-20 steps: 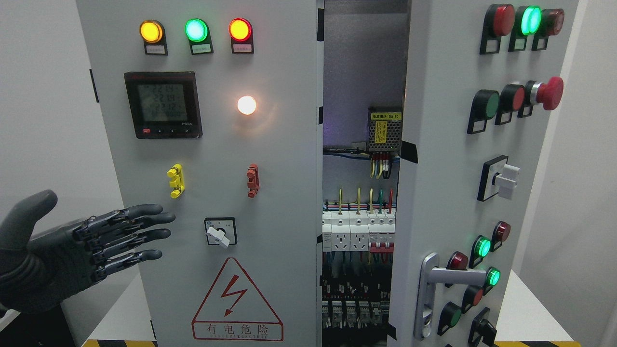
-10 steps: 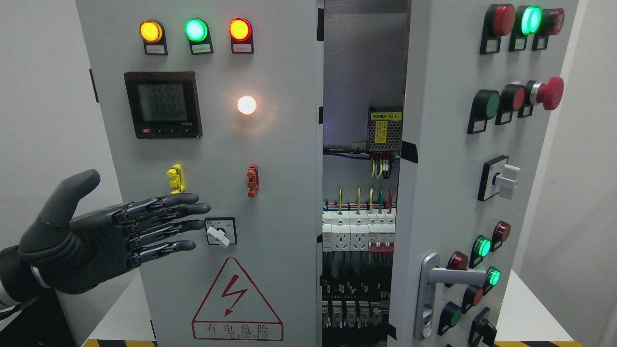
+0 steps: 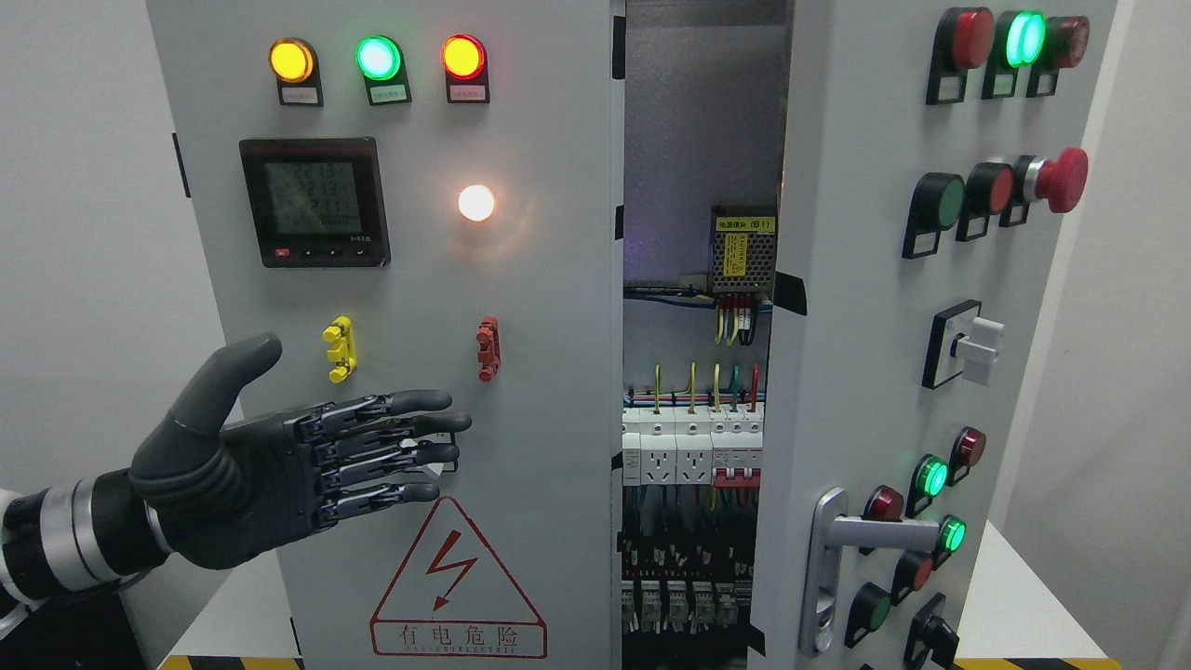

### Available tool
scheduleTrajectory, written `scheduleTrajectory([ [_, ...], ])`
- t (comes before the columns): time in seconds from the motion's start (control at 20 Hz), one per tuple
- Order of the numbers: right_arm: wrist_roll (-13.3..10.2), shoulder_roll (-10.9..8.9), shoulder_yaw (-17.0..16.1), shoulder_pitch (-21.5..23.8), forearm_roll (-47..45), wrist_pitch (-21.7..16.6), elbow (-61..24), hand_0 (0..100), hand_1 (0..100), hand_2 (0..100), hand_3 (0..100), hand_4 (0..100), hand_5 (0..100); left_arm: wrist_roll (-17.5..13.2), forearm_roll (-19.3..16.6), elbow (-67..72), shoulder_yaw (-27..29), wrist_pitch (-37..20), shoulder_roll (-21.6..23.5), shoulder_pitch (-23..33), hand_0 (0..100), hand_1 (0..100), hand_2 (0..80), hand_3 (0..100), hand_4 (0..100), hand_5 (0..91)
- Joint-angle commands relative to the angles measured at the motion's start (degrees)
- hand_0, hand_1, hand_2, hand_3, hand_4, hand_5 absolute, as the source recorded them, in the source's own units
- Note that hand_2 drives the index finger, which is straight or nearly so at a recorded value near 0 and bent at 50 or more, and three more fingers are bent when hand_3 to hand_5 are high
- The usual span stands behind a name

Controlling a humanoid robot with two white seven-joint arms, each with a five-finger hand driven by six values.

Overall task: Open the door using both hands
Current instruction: 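Raise the left hand toward the gap at the partly open door's edge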

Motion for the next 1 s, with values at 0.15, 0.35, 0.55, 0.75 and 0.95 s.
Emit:
scheduleTrajectory([
  [0.15, -0.03, -0.01, 0.00, -0.03, 0.00, 0.00, -0.09, 38, 0, 0, 0, 0, 0, -0.53, 4.34, 5.77, -12.15, -0.12, -6.70, -10.68, 0, 0, 0.0, 0, 0, 0.0],
  [0.35, -0.03, -0.01, 0.00, -0.03, 0.00, 0.00, 0.00, 38, 0, 0, 0, 0, 0, -0.62, 5.41, 9.38, -14.28, 0.14, -12.41, -15.97, 0, 0, 0.0, 0, 0, 0.0],
  [0.55, -0.03, -0.01, 0.00, -0.03, 0.00, 0.00, 0.00, 38, 0, 0, 0, 0, 0, -0.62, 7.51, 11.84, -15.07, 0.58, -19.17, -19.22, 0, 0, 0.0, 0, 0, 0.0],
  [0.75, 0.06, -0.01, 0.00, 0.05, 0.00, 0.00, 0.00, 38, 0, 0, 0, 0, 0, -0.62, 8.04, 16.84, -16.04, 0.67, -26.99, -21.42, 0, 0, 0.0, 0, 0, 0.0],
  [0.95, -0.03, -0.01, 0.00, -0.03, 0.00, 0.00, 0.00, 38, 0, 0, 0, 0, 0, -0.53, 7.96, 22.47, -16.04, 0.75, -35.17, -22.83, 0, 0, 0.0, 0, 0, 0.0],
])
